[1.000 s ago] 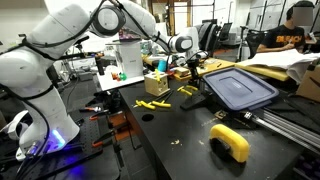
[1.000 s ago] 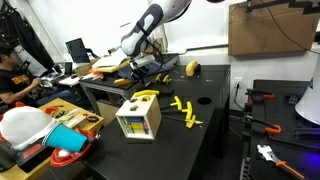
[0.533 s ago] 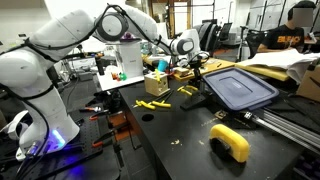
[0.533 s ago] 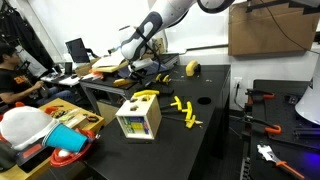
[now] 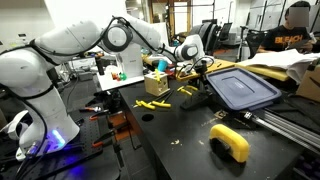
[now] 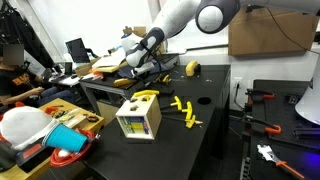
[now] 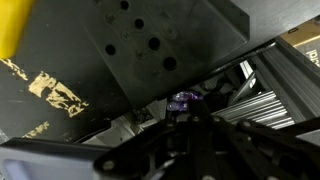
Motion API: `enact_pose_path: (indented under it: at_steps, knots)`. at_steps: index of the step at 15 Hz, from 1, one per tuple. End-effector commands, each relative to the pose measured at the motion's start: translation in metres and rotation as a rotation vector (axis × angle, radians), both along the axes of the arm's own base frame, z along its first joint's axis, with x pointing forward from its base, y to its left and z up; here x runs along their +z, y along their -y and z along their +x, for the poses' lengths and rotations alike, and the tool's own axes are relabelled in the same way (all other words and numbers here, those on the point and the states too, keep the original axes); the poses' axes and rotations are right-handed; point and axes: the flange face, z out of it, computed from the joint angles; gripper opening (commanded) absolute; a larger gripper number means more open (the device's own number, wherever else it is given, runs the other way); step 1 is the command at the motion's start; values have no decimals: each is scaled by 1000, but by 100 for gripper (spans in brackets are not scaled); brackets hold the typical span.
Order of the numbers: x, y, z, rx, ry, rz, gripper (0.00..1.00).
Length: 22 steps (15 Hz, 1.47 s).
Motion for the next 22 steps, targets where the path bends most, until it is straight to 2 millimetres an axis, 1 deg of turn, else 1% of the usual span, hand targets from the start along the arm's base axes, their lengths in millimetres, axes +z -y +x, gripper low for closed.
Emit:
enact_pose_path:
  at_steps: [1, 5, 12, 17, 18, 20, 22]
  knots:
    - [-3, 9, 6, -41, -10, -29, 0]
    - [-14, 12, 0, -55, -96, -8, 0]
    - [-7, 11, -11, -69, -238, 66, 0]
    - [-5, 10, -17, -88, -297, 82, 0]
    - [-5, 11, -18, -92, -304, 82, 0]
    - [-2, 9, -13, -79, -264, 101, 0]
    - [10, 2, -6, -79, -208, 86, 0]
